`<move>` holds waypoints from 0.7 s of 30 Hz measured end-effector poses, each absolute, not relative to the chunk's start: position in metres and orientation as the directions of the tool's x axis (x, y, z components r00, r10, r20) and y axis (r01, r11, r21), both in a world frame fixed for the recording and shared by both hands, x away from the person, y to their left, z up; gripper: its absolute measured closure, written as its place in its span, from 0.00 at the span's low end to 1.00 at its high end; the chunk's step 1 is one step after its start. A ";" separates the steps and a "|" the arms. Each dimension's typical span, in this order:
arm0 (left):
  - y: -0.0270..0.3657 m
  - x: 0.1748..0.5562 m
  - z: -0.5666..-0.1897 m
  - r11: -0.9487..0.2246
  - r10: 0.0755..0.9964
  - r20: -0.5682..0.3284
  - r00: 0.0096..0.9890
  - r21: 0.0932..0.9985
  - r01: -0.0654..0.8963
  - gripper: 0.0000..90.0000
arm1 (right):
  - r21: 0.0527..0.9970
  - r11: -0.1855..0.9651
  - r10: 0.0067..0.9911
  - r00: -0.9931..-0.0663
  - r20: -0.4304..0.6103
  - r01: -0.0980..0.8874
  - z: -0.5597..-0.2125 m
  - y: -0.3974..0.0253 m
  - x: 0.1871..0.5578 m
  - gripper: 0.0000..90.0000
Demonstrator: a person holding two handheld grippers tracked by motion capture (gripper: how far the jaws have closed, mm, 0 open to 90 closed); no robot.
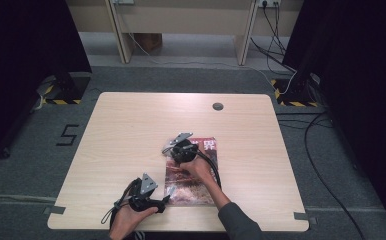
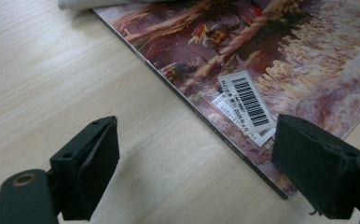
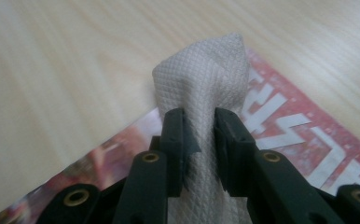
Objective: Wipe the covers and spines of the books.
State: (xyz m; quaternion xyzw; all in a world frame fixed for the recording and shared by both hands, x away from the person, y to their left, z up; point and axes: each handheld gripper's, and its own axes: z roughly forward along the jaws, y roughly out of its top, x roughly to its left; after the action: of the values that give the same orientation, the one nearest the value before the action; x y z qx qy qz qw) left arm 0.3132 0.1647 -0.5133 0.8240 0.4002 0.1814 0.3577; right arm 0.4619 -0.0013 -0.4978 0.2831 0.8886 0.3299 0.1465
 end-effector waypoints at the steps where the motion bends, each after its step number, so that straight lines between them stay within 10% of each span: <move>1: 0.165 0.313 -0.513 -0.422 0.791 0.011 0.612 0.734 0.532 0.16 | 0.670 0.625 0.589 -0.805 -0.068 0.401 -0.498 -0.002 0.457 0.83; 21: 0.165 0.313 -0.513 -0.425 0.790 0.019 0.612 0.736 0.526 0.16 | 0.678 0.631 0.559 -0.827 -0.058 0.379 -0.498 -0.049 0.427 0.83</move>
State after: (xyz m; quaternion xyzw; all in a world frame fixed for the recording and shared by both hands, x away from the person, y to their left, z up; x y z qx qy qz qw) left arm 0.3125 0.1647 -0.5134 0.8237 0.3995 0.1849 0.3574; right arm 0.4266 -0.0485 -0.4983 0.2623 0.8932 0.3404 0.1322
